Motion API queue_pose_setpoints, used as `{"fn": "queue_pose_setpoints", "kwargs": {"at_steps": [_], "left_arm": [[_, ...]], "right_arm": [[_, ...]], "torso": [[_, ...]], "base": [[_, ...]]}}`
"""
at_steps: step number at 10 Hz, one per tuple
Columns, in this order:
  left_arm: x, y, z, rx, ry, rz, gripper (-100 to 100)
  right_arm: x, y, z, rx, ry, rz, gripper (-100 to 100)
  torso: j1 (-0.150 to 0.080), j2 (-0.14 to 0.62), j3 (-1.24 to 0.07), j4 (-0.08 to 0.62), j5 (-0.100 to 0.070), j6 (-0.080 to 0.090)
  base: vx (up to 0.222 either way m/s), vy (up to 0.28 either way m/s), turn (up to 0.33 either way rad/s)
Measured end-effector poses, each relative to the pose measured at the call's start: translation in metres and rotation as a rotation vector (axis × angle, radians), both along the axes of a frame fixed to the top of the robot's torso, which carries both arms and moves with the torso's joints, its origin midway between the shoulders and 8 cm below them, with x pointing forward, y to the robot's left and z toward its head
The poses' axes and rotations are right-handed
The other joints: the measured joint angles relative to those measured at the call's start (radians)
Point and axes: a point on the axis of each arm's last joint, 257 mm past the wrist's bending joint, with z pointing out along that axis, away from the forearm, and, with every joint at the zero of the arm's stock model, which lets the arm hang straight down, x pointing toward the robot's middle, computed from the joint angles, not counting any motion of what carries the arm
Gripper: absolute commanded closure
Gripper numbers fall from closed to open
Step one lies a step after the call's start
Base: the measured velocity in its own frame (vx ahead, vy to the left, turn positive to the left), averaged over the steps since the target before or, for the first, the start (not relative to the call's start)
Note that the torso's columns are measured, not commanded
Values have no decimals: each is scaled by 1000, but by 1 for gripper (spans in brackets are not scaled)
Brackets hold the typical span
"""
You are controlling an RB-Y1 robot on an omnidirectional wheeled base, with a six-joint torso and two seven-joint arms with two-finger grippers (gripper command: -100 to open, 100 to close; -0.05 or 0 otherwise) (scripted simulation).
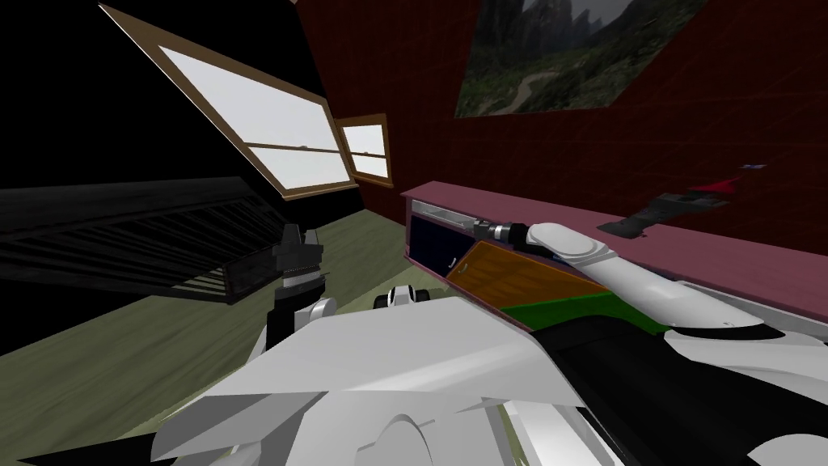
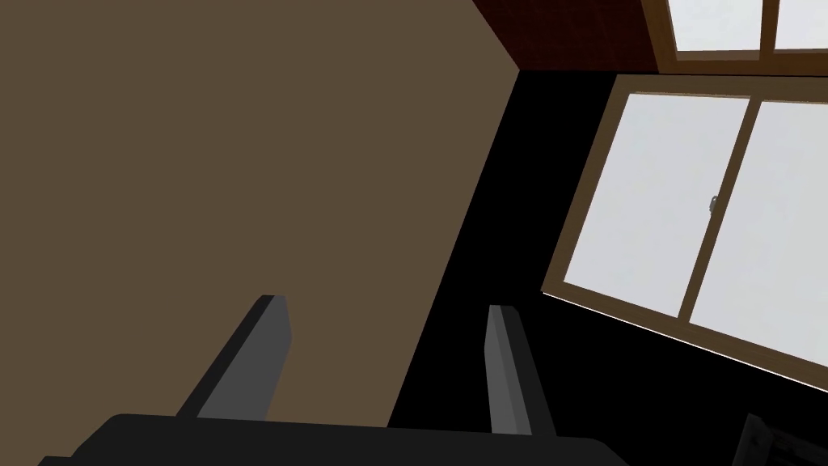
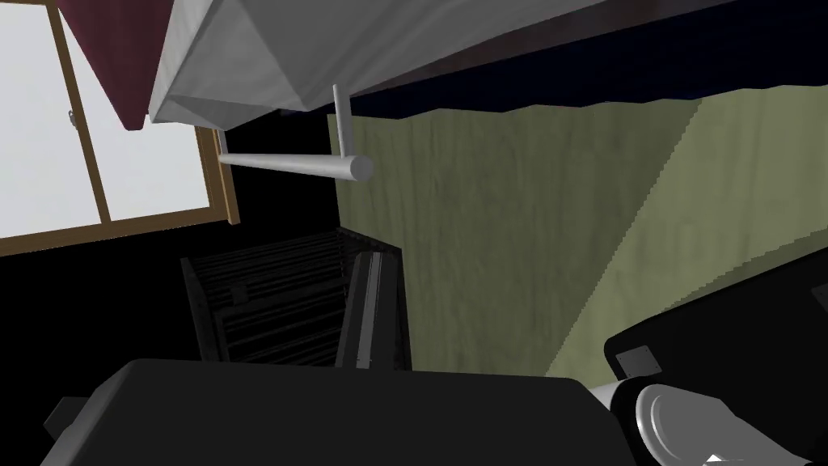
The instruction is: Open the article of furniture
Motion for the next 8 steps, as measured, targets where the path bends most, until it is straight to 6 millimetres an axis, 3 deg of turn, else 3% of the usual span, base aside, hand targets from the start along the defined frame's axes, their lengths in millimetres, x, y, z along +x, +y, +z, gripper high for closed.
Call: {"fn": "queue_pose_setpoints", "kwargs": {"at_steps": [2, 3, 7, 8], "left_arm": [[0, 0, 0, 0, 0, 0, 0], [0, 0, 0, 0, 0, 0, 0], [0, 0, 0, 1, 1, 0, 0], [0, 0, 0, 1, 0, 0, 0]], "right_arm": [[-1, 4, 0, 2, 2, 7, 100], [-1, 4, 0, 3, 2, 8, -100], [1, -2, 1, -7, -1, -2, -100], [1, -3, 1, -7, -1, -3, -100]], "torso": [[-6, -6, -4, -2, -2, 0], [-9, -10, -6, -3, -3, 0], [-6, -7, -5, -2, -2, 0], [-2, -1, -1, -1, -1, 0]], "base": [[-92, 71, -20], [65, -54, 34], [121, -87, 27], [107, -9, -231]]}}
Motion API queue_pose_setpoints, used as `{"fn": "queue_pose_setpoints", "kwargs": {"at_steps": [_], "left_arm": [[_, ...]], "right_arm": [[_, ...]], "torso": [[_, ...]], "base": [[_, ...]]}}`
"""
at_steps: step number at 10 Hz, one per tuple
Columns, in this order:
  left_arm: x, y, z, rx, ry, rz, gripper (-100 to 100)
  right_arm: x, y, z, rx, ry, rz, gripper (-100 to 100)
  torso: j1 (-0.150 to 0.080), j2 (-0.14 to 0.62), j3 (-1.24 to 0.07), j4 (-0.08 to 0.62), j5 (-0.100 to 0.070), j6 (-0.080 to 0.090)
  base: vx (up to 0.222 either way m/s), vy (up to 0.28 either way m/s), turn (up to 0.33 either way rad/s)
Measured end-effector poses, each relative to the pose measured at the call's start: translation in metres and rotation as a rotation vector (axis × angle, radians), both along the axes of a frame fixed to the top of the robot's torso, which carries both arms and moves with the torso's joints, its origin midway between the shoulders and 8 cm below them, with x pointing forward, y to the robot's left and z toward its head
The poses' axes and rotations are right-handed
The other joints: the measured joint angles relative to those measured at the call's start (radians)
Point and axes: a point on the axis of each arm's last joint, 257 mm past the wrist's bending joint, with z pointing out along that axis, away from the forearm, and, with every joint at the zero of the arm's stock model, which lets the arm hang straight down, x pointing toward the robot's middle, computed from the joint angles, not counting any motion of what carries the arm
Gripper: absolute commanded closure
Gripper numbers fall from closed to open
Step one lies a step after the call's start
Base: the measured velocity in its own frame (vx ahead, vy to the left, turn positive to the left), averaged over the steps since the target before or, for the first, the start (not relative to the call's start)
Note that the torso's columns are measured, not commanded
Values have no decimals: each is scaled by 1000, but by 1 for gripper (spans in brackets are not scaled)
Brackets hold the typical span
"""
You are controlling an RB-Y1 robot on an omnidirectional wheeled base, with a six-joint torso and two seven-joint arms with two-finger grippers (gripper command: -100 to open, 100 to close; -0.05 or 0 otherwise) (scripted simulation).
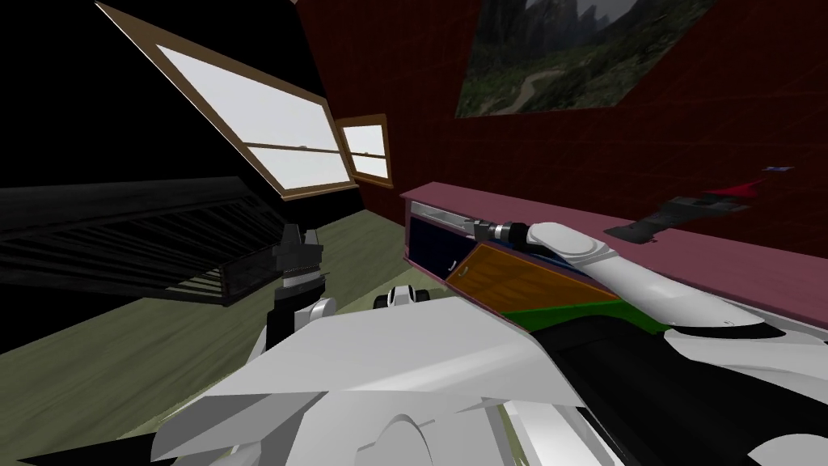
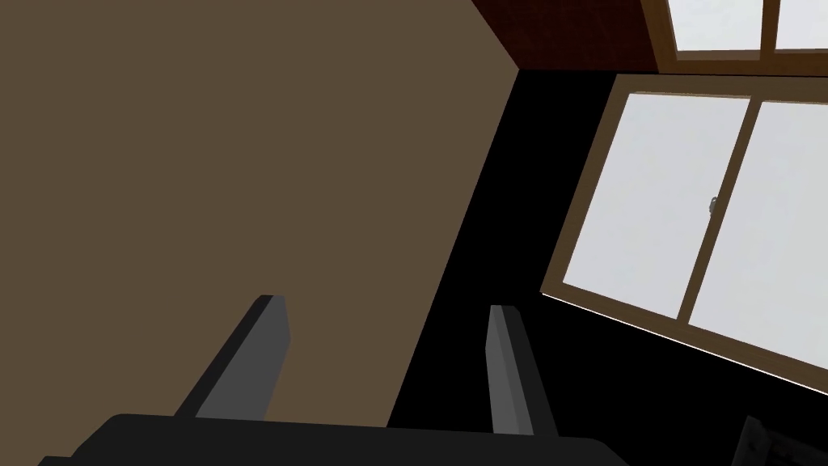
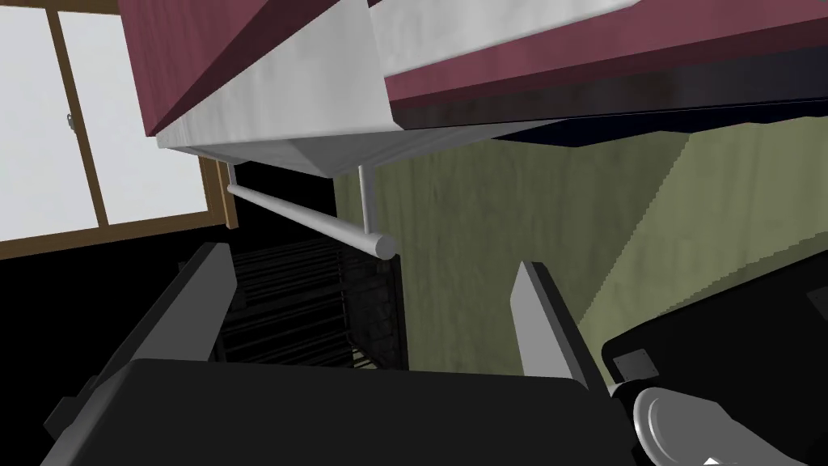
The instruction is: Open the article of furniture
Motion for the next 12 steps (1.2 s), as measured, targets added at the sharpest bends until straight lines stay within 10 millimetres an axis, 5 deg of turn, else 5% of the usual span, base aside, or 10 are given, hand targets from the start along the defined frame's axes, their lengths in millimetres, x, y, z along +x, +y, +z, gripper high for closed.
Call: {"fn": "queue_pose_setpoints", "kwargs": {"at_steps": [4, 5, 9, 12], "left_arm": [[0, 0, 0, 0, 0, 0, 0], [0, 0, 0, 0, 0, 0, 0], [0, 0, 0, 0, 0, 0, 0], [0, 0, 0, -1, 0, 0, 0]], "right_arm": [[-11, 24, -10, 5, 1, 86, -100], [-11, 25, -11, 2, 1, 91, 100], [-3, 6, -7, 1, 12, 19, 100], [-3, 13, -5, 3, 4, 37, 100]], "torso": [[-2, -8, -5, -2, 0, -1], [-6, -2, -1, -1, -2, -1], [-4, 8, 4, 6, 3, 6], [3, 6, 3, 4, 3, 7]], "base": [[156, 58, -200], [-63, -15, 265], [-147, -51, 214], [-94, 182, -181]]}}
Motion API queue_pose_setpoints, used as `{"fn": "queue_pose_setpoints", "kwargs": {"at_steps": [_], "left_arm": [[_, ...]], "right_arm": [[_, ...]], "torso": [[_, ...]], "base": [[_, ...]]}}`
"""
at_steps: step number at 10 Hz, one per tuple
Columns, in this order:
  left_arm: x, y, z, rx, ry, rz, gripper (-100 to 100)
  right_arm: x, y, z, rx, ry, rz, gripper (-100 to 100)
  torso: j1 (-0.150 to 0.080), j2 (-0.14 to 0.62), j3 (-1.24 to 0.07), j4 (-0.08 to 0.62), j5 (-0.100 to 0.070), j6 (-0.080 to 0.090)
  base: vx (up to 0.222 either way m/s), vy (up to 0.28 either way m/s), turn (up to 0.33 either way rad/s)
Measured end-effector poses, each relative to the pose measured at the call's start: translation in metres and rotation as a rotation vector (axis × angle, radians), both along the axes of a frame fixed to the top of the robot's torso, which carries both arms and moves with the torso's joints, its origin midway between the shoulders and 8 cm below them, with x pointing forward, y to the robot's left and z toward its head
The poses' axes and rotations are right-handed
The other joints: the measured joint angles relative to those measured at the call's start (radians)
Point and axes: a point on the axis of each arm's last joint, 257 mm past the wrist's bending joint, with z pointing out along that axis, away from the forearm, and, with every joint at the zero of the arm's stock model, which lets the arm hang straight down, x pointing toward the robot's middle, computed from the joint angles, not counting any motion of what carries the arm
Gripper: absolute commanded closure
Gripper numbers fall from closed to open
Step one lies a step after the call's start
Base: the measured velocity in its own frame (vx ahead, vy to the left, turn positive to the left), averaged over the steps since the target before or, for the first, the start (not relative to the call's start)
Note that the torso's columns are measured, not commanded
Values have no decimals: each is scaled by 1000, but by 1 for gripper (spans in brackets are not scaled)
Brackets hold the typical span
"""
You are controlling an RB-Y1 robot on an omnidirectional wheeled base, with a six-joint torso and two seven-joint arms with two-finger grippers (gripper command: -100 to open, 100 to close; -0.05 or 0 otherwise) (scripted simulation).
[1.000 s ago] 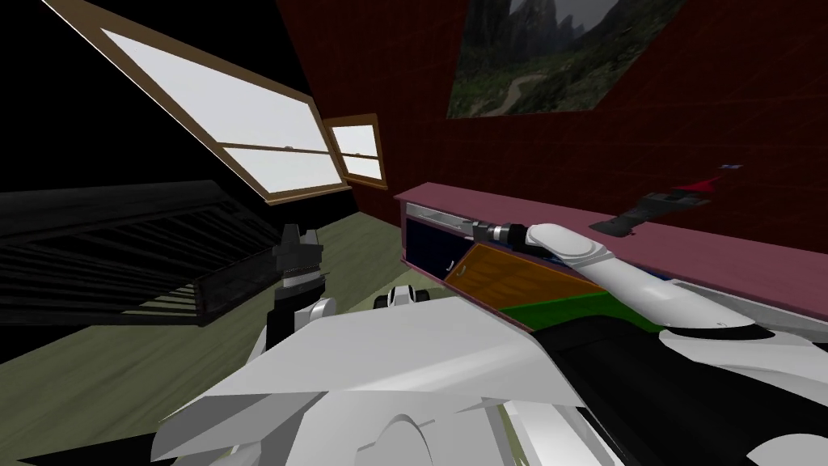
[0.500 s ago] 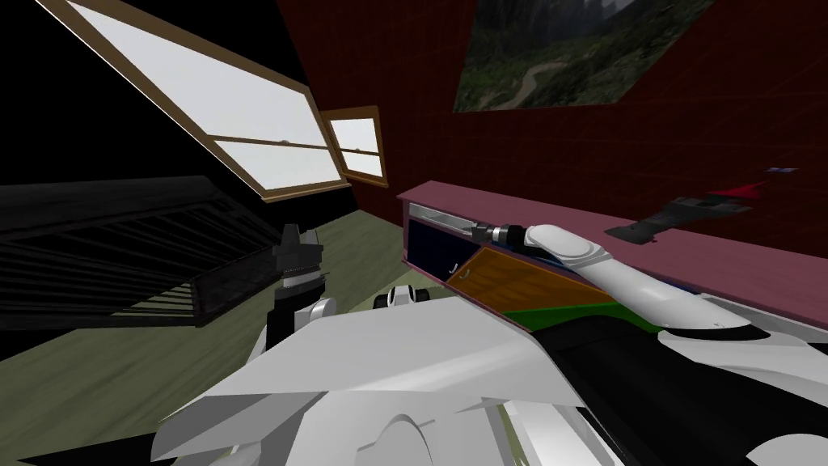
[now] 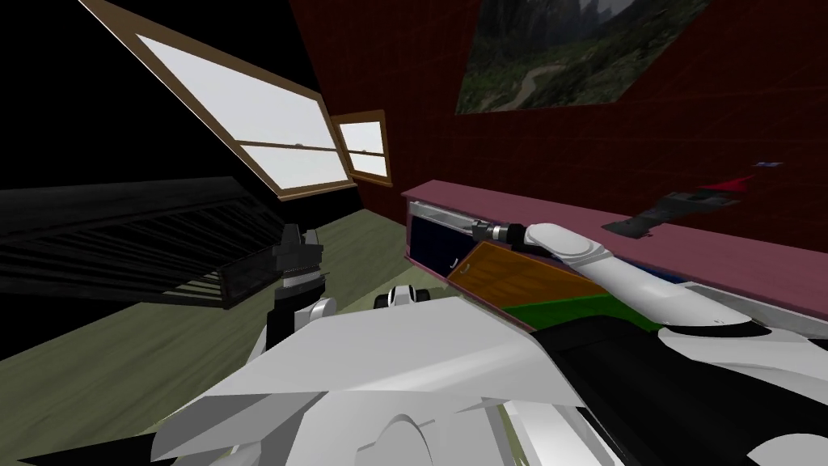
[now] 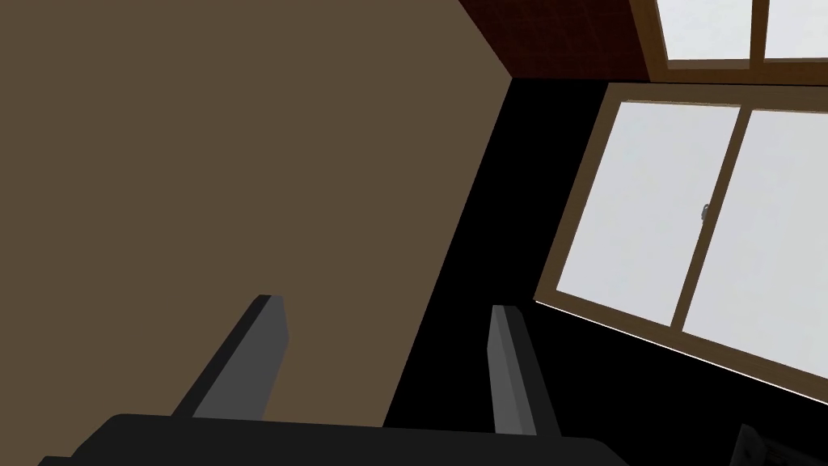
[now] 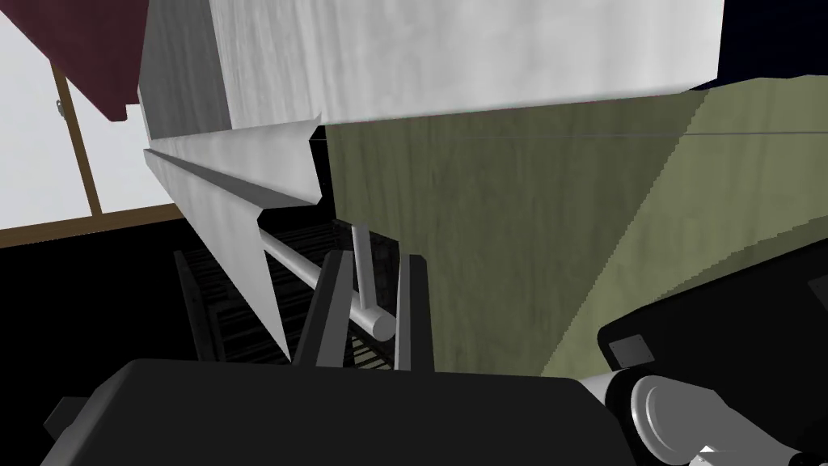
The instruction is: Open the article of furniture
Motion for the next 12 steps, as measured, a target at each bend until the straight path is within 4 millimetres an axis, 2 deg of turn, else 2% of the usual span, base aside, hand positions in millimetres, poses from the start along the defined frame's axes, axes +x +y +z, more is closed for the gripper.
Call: {"fn": "queue_pose_setpoints", "kwargs": {"at_steps": [1, 2, 6, 10, 11, 12], "left_arm": [[0, 0, 0, 0, 0, 0, 0], [0, 0, 0, 0, 0, 0, 0], [0, 0, 0, 0, 1, 0, 0], [0, 0, 0, 1, 0, 0, 0], [0, 0, 0, 0, 0, 0, 0], [0, 0, 0, 1, 0, 0, 0]], "right_arm": [[-1, 2, -1, -1, 1, 7, 100], [-4, 2, -6, -1, 13, 10, -100], [-5, 27, 21, 2, 14, 88, -100], [-13, 48, 45, -1, 12, 162, -100], [-14, 48, 45, -2, 13, 165, 0], [-14, 48, 45, -2, 13, 165, 0]], "torso": [[-3, 0, 0, 1, 0, -3], [-9, -5, -4, 1, 0, -6], [-5, -14, -9, -6, -3, -7], [-7, -9, -5, -4, -4, -7], [-7, -8, -5, -4, -4, -8], [-7, -8, -5, -4, -4, -7]], "base": [[-55, 97, -33], [40, 27, -227], [101, 29, -236], [69, 22, -114], [6, 3, 8], [0, 0, 0]]}}
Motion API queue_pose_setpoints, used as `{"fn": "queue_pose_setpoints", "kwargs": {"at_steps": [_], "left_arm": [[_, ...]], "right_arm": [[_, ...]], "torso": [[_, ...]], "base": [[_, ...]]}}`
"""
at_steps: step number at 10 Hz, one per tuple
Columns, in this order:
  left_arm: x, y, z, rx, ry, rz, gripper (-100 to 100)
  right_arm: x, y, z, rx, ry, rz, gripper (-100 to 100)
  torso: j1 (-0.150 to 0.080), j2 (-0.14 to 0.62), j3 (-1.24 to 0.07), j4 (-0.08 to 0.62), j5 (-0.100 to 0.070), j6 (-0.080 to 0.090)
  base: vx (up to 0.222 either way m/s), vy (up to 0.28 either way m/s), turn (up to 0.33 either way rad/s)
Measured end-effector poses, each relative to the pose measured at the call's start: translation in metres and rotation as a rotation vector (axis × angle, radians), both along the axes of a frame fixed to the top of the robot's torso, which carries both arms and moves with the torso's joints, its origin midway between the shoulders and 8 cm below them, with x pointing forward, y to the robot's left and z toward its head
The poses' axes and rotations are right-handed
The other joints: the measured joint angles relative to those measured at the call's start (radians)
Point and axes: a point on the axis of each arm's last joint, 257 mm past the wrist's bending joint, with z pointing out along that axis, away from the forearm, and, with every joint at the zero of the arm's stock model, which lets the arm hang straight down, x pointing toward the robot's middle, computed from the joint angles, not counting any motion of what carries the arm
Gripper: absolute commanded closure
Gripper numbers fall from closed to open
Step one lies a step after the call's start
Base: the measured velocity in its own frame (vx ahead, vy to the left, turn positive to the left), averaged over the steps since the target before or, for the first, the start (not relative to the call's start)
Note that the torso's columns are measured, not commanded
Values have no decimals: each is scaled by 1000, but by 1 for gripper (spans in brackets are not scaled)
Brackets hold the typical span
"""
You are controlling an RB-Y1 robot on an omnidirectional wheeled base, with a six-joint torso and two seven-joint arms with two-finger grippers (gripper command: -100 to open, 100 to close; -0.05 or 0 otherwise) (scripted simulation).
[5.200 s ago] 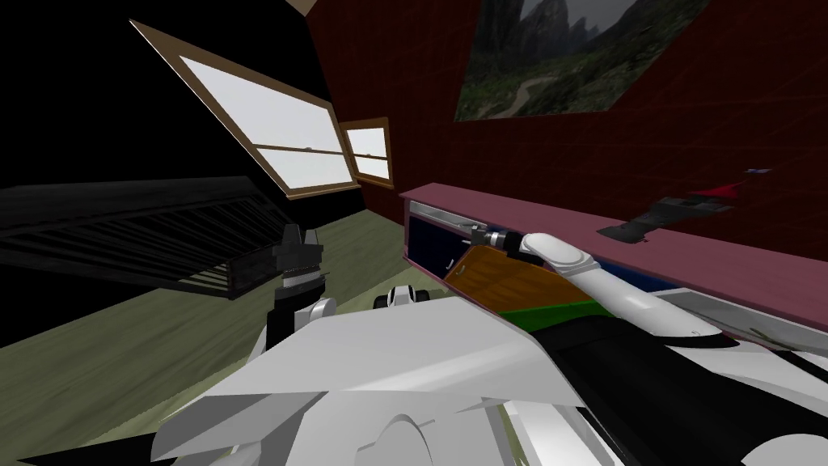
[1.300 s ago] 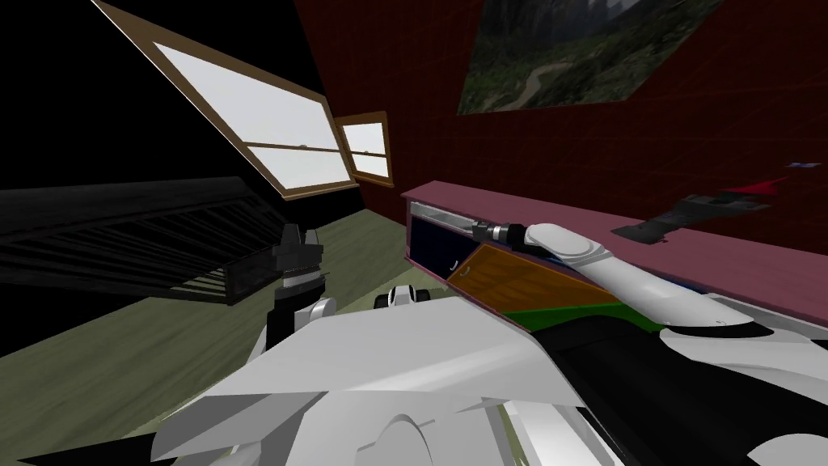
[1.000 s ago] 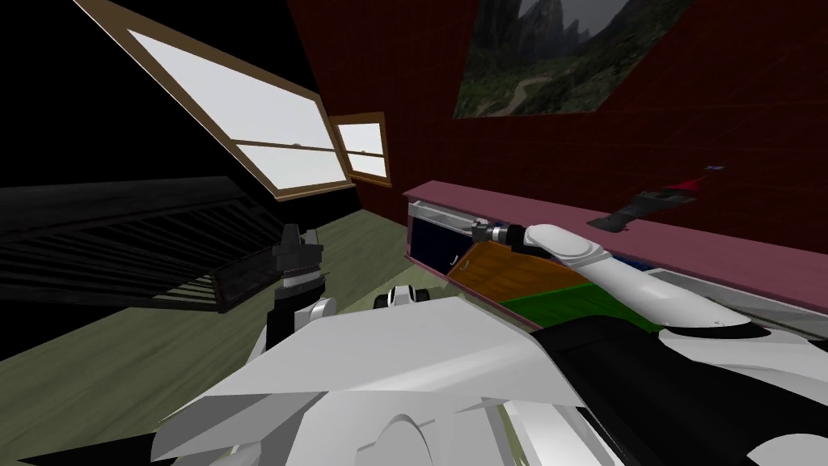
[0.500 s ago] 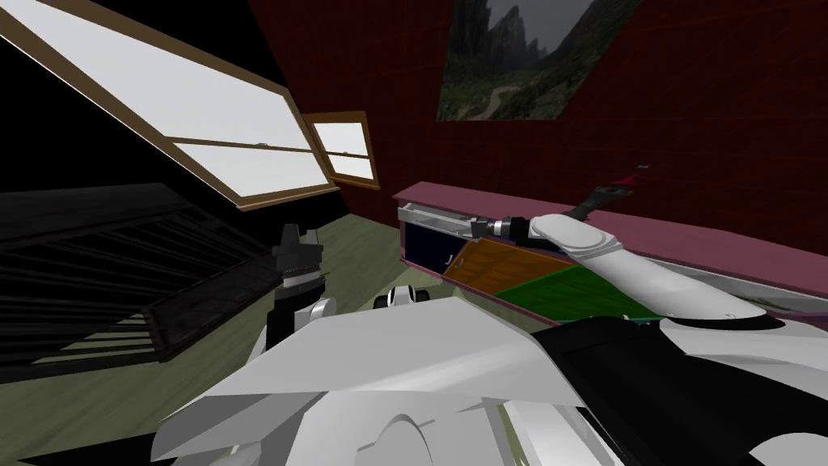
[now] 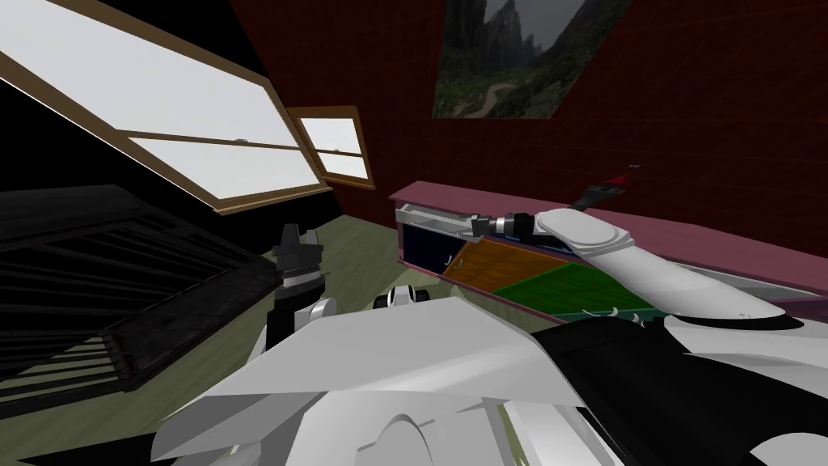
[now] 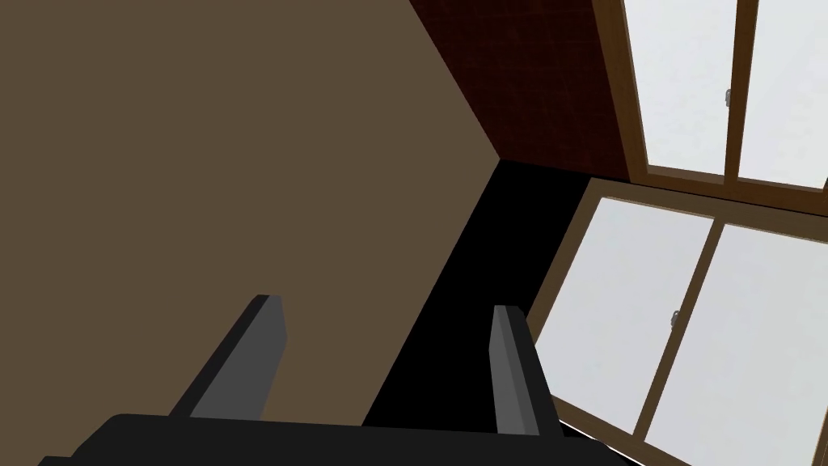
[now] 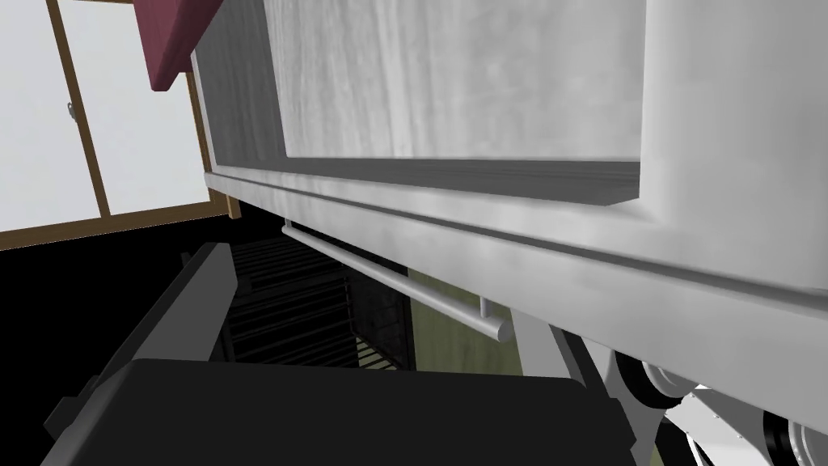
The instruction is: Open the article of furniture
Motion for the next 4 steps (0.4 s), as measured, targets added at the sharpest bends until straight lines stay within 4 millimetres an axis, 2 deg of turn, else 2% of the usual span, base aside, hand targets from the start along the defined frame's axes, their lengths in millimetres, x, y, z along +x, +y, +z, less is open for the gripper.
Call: {"fn": "queue_pose_setpoints", "kwargs": {"at_steps": [4], "left_arm": [[0, 0, 0, 0, 0, 0, 0]], "right_arm": [[0, 0, 0, 0, 0, 0, 0]], "torso": [[1, -3, -2, -1, 0, 0]], "base": [[0, 0, 0]]}}
